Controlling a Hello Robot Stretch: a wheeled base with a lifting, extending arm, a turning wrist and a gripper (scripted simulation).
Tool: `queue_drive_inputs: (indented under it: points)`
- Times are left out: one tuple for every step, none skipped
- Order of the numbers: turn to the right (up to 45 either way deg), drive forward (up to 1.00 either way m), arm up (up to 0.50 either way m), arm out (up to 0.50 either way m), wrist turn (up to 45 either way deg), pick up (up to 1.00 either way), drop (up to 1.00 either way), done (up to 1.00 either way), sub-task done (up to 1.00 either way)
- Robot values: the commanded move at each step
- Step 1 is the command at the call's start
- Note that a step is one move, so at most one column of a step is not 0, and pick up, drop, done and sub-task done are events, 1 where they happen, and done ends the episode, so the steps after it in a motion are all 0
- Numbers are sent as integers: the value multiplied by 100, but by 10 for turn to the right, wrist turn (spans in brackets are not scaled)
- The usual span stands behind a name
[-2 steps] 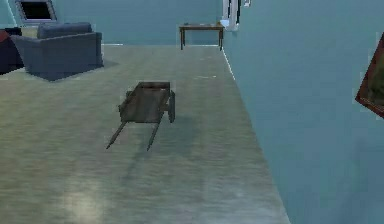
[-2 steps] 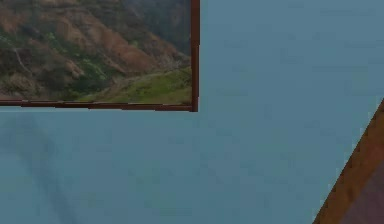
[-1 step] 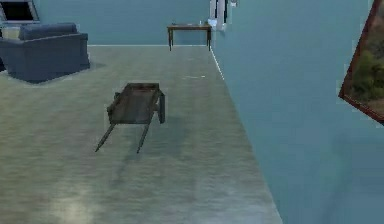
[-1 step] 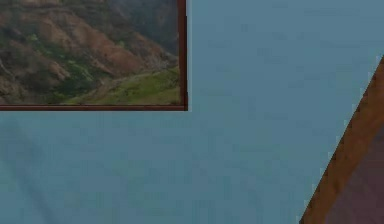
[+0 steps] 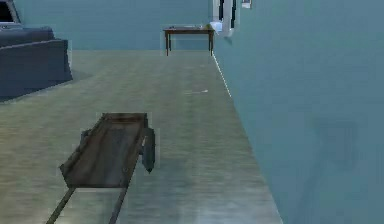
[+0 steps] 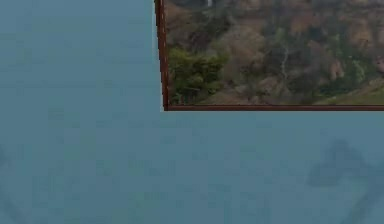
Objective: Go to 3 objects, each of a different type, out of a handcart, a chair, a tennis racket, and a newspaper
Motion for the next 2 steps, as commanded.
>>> queue_drive_inputs:
  points:
    - [-270,0,0,0,0,0,0,0,0]
    - [0,0,0,0,0,0,0,0,100]
